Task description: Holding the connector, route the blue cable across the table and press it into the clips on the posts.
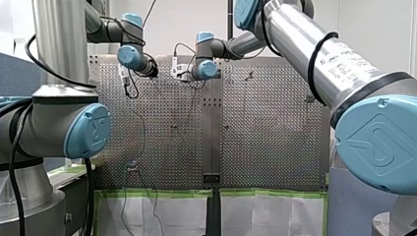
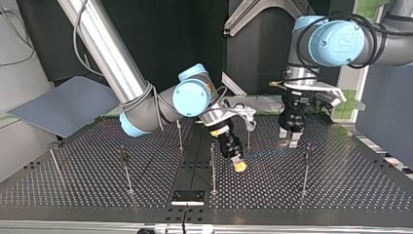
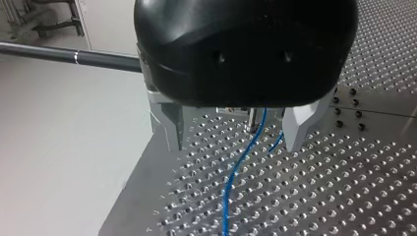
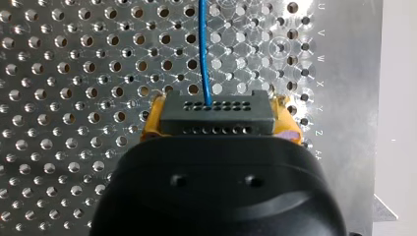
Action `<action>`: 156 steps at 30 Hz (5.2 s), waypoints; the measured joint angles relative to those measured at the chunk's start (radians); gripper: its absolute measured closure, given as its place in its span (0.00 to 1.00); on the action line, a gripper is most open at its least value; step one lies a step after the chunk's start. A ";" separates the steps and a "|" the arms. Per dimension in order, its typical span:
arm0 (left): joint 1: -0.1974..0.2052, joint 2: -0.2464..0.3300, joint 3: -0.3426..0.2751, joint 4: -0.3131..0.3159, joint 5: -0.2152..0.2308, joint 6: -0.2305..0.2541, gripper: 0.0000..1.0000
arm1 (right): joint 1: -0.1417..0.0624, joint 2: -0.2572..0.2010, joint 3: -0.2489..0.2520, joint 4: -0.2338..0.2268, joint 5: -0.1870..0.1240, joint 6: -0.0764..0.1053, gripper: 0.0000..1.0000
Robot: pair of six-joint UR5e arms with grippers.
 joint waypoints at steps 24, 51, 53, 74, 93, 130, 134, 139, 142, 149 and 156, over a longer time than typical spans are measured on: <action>-0.032 -0.178 0.118 0.064 -0.098 0.005 0.01 | 0.000 0.005 -0.003 0.000 0.000 0.000 1.00; -0.038 -0.185 0.113 0.034 -0.224 0.003 1.00 | 0.001 0.011 -0.005 0.007 -0.001 0.000 1.00; -0.043 -0.186 0.105 0.028 -0.239 0.004 1.00 | 0.003 0.014 -0.004 0.008 0.003 0.000 1.00; -0.075 -0.187 -0.055 0.150 -0.287 -0.027 1.00 | 0.024 0.087 0.050 0.040 0.056 -0.013 1.00; -0.113 -0.278 -0.167 0.230 -0.283 -0.019 1.00 | 0.020 0.088 0.162 0.042 0.082 -0.013 1.00; -0.111 -0.419 -0.189 0.380 -0.240 -0.079 1.00 | 0.007 0.046 0.356 -0.004 0.087 -0.030 1.00; -0.104 -0.430 -0.188 0.401 -0.235 -0.087 1.00 | 0.000 0.046 0.356 -0.017 0.079 -0.026 1.00; -0.091 -0.432 -0.186 0.424 -0.220 -0.099 1.00 | -0.008 0.048 0.357 -0.036 0.062 -0.017 1.00; -0.084 -0.438 -0.183 0.430 -0.207 -0.103 1.00 | -0.015 0.048 0.357 -0.041 0.055 -0.013 1.00; -0.077 -0.491 -0.170 0.454 -0.199 -0.104 1.00 | -0.030 0.050 0.357 -0.045 0.047 -0.005 1.00; -0.067 -0.515 -0.132 0.476 -0.196 -0.106 1.00 | -0.039 0.081 0.357 -0.046 0.041 -0.005 1.00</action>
